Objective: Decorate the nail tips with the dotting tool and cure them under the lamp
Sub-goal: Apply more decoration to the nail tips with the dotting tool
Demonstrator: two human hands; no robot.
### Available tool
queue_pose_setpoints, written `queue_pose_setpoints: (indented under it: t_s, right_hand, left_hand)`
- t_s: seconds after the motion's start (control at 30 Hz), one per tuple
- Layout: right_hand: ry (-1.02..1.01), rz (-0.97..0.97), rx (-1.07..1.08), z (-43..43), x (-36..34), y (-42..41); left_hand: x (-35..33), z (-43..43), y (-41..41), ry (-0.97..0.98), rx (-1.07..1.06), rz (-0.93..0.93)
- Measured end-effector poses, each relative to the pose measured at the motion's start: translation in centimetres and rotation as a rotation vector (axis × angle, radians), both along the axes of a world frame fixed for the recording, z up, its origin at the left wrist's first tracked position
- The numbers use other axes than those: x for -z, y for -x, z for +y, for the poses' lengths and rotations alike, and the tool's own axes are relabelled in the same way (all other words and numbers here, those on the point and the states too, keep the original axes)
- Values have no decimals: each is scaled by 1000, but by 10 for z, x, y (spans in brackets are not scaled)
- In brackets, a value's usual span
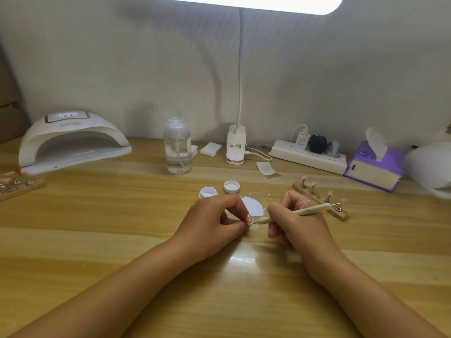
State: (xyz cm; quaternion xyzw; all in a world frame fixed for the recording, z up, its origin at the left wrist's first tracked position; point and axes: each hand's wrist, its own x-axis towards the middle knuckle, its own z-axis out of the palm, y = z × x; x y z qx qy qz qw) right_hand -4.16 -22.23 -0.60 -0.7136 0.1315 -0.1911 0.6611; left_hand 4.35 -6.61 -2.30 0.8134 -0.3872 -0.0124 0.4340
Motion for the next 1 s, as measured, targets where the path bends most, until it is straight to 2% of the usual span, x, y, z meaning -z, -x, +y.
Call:
queue_pose_setpoints:
  t_s: [0.67,1.0]
  right_hand:
    - [35,12,10,-1,4,-3]
    - [-105,-25,-28,-9,-2,0]
  left_hand:
    - [0,1,0,-4,-2,-10]
    - [1,0,0,-3,-4,1]
